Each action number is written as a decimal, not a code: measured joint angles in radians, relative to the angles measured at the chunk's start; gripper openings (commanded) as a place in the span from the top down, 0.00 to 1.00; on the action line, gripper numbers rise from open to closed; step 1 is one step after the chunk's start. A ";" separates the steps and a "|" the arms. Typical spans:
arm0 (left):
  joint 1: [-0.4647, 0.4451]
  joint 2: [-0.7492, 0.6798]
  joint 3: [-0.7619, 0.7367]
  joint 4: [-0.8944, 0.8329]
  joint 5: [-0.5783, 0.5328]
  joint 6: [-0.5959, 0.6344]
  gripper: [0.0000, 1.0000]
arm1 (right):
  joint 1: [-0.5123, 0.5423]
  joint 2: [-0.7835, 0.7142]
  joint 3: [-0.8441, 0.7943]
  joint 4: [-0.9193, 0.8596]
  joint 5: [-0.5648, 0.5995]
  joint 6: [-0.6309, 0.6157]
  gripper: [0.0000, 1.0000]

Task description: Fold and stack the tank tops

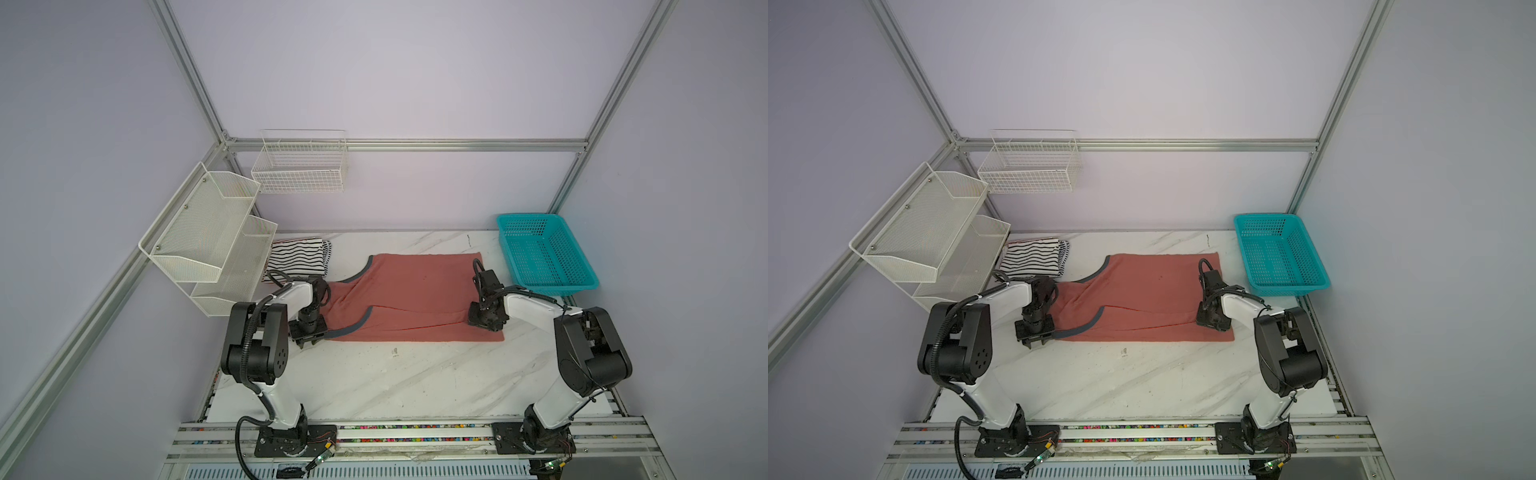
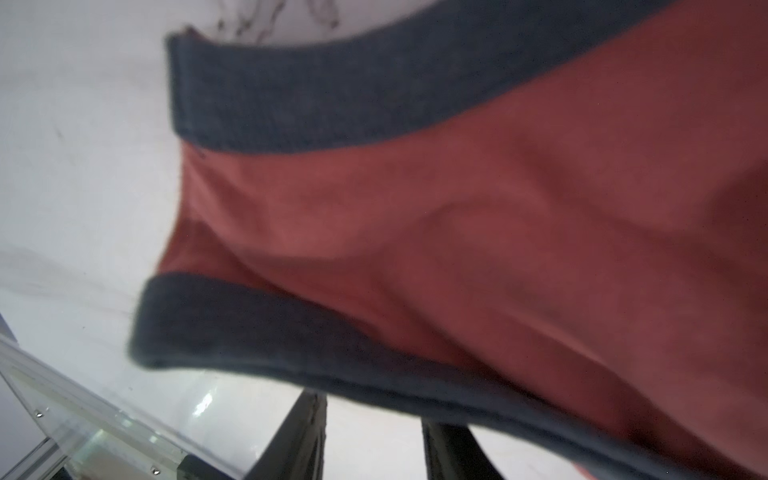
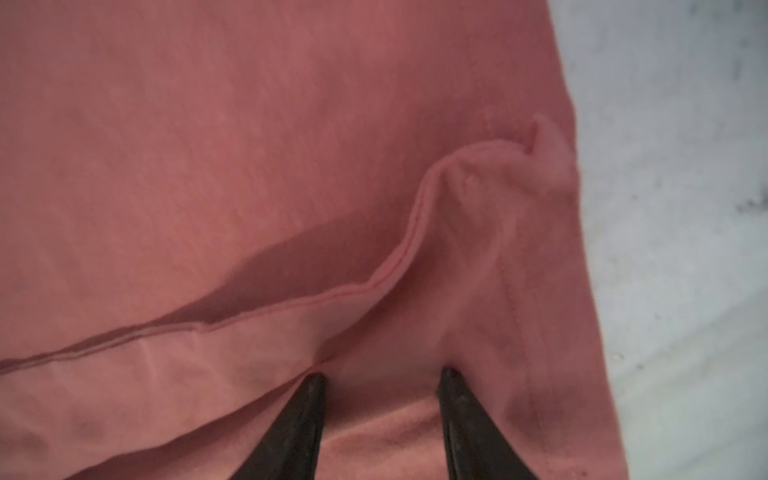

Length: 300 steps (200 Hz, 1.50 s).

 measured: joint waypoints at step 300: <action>-0.211 0.750 1.324 0.185 0.381 0.124 0.53 | -0.188 0.652 1.014 -0.110 0.095 -0.092 0.45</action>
